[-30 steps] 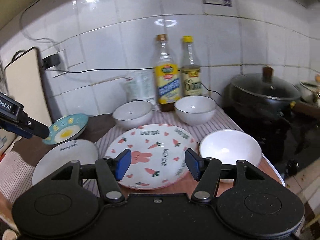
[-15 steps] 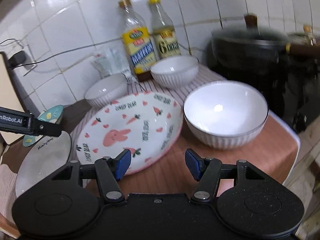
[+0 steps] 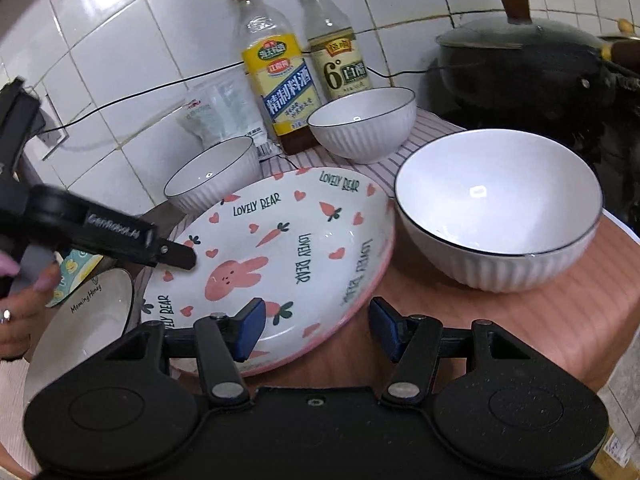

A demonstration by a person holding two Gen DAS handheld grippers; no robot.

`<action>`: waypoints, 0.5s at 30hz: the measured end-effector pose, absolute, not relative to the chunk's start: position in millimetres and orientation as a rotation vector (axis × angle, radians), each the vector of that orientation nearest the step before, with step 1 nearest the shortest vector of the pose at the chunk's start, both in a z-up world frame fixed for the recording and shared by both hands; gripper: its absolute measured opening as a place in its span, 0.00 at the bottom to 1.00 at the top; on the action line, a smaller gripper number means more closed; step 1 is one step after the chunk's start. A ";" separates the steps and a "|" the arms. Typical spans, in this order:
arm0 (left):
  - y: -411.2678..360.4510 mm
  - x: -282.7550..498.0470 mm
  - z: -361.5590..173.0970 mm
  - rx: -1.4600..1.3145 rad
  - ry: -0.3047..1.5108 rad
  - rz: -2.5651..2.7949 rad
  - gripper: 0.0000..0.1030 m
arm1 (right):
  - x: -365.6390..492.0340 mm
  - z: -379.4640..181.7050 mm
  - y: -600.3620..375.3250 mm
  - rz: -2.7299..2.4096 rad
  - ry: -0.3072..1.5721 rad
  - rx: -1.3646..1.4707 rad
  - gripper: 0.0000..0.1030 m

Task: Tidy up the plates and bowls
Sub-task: 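Close both grippers on the rim of the pink bunny plate, then lift the bunny plate and lower it onto the white plate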

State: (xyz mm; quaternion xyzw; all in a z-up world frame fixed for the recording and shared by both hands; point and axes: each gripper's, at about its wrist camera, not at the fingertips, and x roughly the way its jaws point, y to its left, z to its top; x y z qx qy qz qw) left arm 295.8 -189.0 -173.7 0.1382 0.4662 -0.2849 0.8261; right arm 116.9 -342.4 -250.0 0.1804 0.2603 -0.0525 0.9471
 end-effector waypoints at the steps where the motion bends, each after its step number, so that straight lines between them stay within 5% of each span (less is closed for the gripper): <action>1: -190.2 297.8 -175.9 0.296 0.994 -0.610 0.26 | 118.1 -249.8 -343.4 -0.106 0.525 0.375 0.62; 4: -190.7 301.8 -179.3 0.283 1.009 -0.636 0.21 | 120.2 -250.0 -346.7 -0.115 0.518 0.396 0.55; 8: -187.9 300.8 -179.7 0.260 1.008 -0.626 0.19 | 119.6 -249.1 -355.2 -0.179 0.547 0.433 0.24; 15: -188.2 297.9 -180.2 0.233 0.983 -0.602 0.20 | 119.4 -247.6 -356.9 -0.184 0.565 0.461 0.23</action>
